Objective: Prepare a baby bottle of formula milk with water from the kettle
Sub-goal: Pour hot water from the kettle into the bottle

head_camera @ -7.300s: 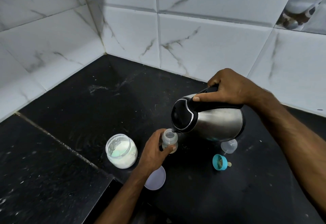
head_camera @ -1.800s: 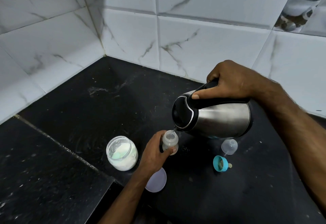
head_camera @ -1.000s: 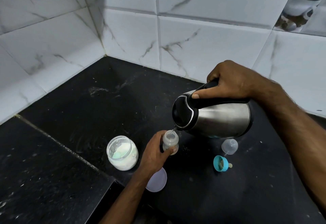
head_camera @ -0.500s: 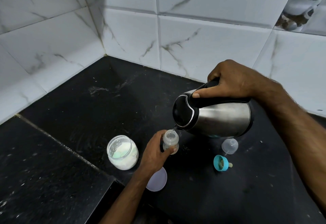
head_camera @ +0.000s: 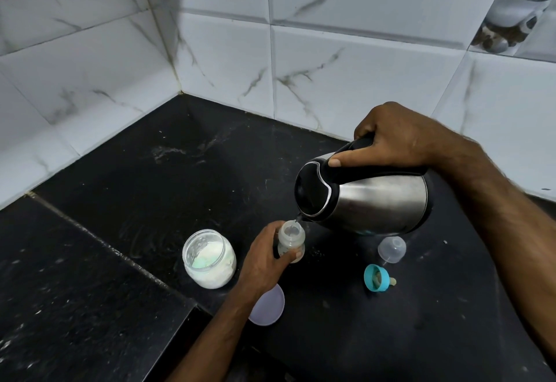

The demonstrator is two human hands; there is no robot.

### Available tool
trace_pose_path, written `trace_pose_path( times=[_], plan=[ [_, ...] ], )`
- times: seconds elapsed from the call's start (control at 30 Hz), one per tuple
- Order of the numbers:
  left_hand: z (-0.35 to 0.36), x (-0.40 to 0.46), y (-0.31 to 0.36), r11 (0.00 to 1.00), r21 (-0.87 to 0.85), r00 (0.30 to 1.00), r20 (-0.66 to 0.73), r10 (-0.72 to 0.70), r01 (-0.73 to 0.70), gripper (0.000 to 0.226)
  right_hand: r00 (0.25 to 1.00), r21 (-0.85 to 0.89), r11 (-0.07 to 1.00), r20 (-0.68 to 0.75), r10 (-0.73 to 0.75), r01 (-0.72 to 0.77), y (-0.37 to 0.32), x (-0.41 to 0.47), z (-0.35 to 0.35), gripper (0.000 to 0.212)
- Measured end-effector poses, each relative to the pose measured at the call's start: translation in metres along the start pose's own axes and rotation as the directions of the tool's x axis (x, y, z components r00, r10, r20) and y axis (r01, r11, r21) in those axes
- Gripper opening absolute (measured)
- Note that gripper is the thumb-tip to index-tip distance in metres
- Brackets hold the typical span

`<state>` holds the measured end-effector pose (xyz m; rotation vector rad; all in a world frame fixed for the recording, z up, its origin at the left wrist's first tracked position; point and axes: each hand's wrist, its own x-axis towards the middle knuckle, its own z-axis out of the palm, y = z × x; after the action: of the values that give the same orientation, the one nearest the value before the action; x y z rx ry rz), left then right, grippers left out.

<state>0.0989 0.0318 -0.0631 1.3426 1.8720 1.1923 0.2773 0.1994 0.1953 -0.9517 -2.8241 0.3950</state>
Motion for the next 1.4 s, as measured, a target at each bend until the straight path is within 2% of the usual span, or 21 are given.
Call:
trace_pose_path(
  times=[0.57,0.77,1.03,1.13,1.17,1.3,1.4],
  plan=[
    [-0.001,-0.001,0.003,1.000,0.000,1.000,0.001,-0.003,0.003,0.053,1.000,0.056,0.998,-0.004,0.007,-0.007,0.011,0.002,0.011,0.082],
    [0.000,-0.001,0.002,1.000,-0.004,1.000,-0.004,-0.016,0.016,0.052,0.995,0.219,0.976,-0.094,0.025,-0.004,0.027,-0.001,0.010,0.092],
    [0.000,-0.002,0.004,1.000,-0.019,1.000,-0.017,-0.025,0.024,0.051,0.962,0.510,0.860,-0.232,0.143,-0.004,0.048,-0.002,0.015,0.082],
    [0.000,-0.002,0.004,0.999,-0.020,0.999,-0.016,-0.030,0.030,0.050,0.933,0.593,0.805,-0.303,0.196,0.024,0.049,0.005,0.024,0.063],
    [0.000,-0.002,0.004,0.999,-0.019,0.999,-0.018,-0.032,0.032,0.050,0.922,0.607,0.794,-0.324,0.211,0.032,0.049,0.009,0.028,0.063],
    [0.001,-0.001,0.003,0.999,-0.013,0.999,-0.023,-0.044,0.044,0.050,0.888,0.657,0.751,-0.382,0.255,0.067,0.043,0.029,0.049,0.077],
    [0.001,-0.001,0.004,0.999,-0.024,0.998,-0.027,-0.048,0.048,0.049,0.876,0.696,0.712,-0.395,0.277,0.089,0.036,0.045,0.069,0.080]
  ],
)
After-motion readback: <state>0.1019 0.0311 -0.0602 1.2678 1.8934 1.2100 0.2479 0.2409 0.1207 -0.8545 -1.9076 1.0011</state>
